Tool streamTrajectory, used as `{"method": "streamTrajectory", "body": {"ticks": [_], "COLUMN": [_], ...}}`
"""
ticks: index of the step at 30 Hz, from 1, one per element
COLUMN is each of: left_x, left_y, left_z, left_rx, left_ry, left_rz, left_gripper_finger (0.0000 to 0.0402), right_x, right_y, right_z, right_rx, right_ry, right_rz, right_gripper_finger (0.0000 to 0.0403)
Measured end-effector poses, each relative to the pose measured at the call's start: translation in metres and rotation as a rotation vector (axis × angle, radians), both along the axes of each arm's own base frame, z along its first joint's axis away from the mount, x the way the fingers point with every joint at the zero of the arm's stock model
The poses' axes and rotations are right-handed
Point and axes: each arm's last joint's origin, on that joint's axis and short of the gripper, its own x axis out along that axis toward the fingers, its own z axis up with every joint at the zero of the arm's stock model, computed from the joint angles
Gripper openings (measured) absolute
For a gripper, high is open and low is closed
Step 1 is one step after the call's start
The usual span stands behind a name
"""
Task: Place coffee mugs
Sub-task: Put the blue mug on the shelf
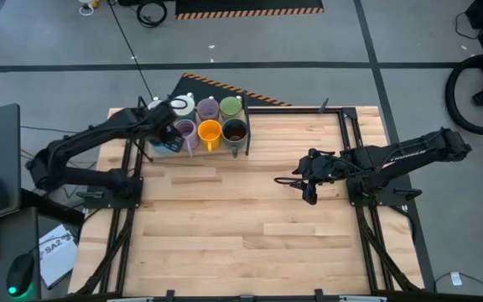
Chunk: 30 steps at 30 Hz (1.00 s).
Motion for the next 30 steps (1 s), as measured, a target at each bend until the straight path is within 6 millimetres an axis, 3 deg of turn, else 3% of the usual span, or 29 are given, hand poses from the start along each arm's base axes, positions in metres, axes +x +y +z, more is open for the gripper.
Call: {"method": "streamTrajectory", "body": {"ticks": [10,30], "left_x": [0.011,0.006], "left_y": [0.01,0.014], "left_z": [-0.015,-0.017], "left_rx": [-0.041,-0.086], "left_ry": [0.079,0.102], "left_rz": [-0.039,-0.115], "left_gripper_finger": [0.018,0.01], "right_x": [0.0,0.003], "right_y": [0.0,0.0], "right_z": [0.0,-0.005], "right_rx": [0.0,0.002], "right_ry": [0.0,0.029], "right_rz": [0.0,-0.004], "right_gripper_finger": [0.0229,0.0229]}}
